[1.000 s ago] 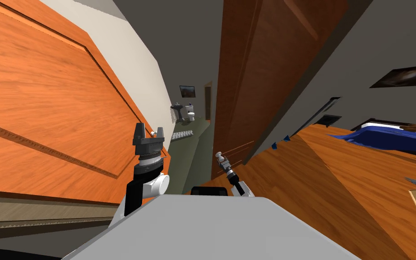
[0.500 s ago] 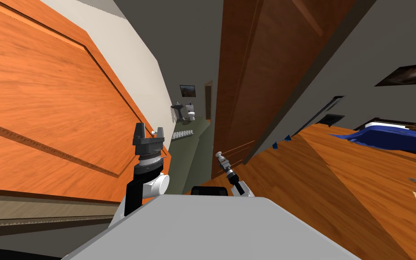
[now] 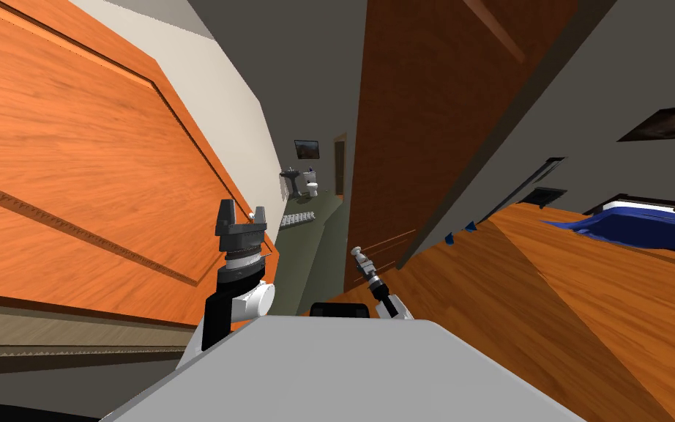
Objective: Push the door open
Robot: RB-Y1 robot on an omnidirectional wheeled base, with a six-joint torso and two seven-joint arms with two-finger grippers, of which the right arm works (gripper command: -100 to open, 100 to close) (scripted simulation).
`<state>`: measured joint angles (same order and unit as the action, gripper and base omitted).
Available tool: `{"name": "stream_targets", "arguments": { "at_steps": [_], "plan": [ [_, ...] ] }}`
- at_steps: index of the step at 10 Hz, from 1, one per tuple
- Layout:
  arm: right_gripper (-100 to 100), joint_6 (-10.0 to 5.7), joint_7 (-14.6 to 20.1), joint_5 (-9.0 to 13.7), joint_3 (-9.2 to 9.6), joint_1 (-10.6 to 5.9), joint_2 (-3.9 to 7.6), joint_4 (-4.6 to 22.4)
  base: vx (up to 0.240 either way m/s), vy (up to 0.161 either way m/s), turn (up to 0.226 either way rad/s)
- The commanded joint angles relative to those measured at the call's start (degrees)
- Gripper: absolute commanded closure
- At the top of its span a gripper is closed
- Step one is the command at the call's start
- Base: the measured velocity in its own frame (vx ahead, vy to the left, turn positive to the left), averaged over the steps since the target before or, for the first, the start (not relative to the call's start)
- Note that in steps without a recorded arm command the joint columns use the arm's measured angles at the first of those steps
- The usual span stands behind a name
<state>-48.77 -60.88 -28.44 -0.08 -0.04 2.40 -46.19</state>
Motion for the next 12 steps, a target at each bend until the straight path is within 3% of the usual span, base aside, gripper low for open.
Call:
{"name": "stream_targets", "arguments": {
  "at_steps": [1, 7, 8, 11, 12],
  "plan": [
    [100, 0.15, 2.4, 1.1, -0.06, -0.05, 0.24, -0.9, 0.019, 0.018, 0.034],
    [100, -0.05, 12.1, 6.3, -0.18, -0.20, 1.03, -0.7, 0.040, 0.016, 0.057],
    [100, -0.05, 12.7, 6.3, -0.18, -0.20, 1.03, -0.7, 0.041, 0.011, 0.024],
    [100, -0.18, 18.2, 9.6, -0.25, -0.30, 1.42, -0.6, 0.041, 0.011, 0.060],
    [100, -0.18, 18.9, 9.6, -0.25, -0.30, 1.42, -0.6, 0.037, 0.003, 0.017]
  ]
}}
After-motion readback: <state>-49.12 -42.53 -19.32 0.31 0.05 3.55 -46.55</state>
